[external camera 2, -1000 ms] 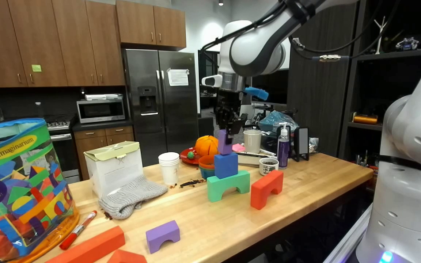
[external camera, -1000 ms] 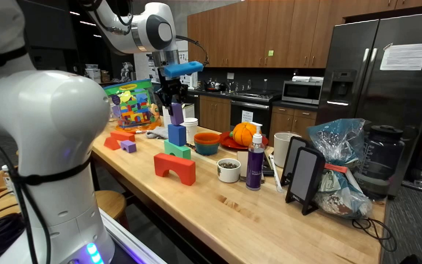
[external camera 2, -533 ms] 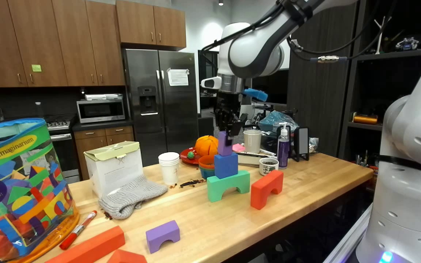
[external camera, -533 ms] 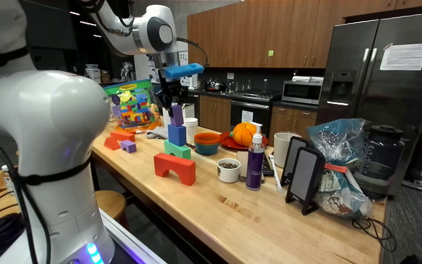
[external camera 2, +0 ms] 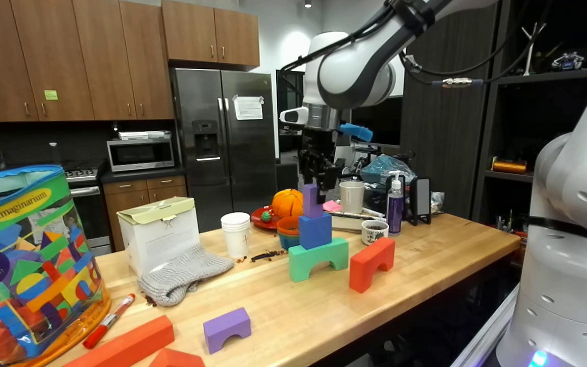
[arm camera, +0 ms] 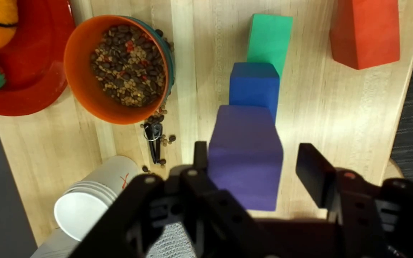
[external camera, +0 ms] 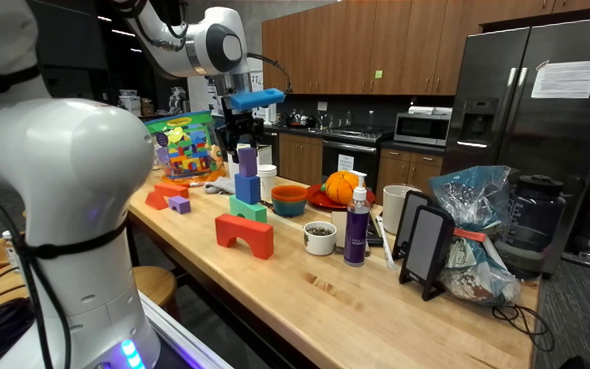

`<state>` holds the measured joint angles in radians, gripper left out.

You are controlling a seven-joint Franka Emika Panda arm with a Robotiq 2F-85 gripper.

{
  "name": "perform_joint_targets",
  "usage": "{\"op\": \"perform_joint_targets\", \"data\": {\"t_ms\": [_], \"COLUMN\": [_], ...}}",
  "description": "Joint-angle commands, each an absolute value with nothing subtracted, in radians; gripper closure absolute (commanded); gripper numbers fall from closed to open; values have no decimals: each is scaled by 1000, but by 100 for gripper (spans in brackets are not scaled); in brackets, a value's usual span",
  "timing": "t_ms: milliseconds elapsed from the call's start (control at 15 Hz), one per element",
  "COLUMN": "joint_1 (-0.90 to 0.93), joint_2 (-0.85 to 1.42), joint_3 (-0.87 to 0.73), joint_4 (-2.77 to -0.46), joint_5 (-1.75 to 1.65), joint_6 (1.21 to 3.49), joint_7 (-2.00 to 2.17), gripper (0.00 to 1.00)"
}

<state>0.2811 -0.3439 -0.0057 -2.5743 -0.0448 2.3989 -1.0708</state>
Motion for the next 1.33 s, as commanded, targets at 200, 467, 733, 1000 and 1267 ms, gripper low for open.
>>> {"op": "perform_joint_targets", "data": {"t_ms": [200,467,733,1000,1267], "joint_1": [267,265,268,278,290], "joint_2": [-337,-337,-344,-340,-338], "joint_3": [0,4,16,39,78], "joint_4": [-2555,-2556,-2555,-2554,-2555], "joint_5": [-23,-32,-40,-42,-53], "joint_6": [2391,2405,2419,2435,2447], "joint_7": [-1093,-1090,-1085,-1082,-1072], "gripper": [0,0,0,0,0]}}
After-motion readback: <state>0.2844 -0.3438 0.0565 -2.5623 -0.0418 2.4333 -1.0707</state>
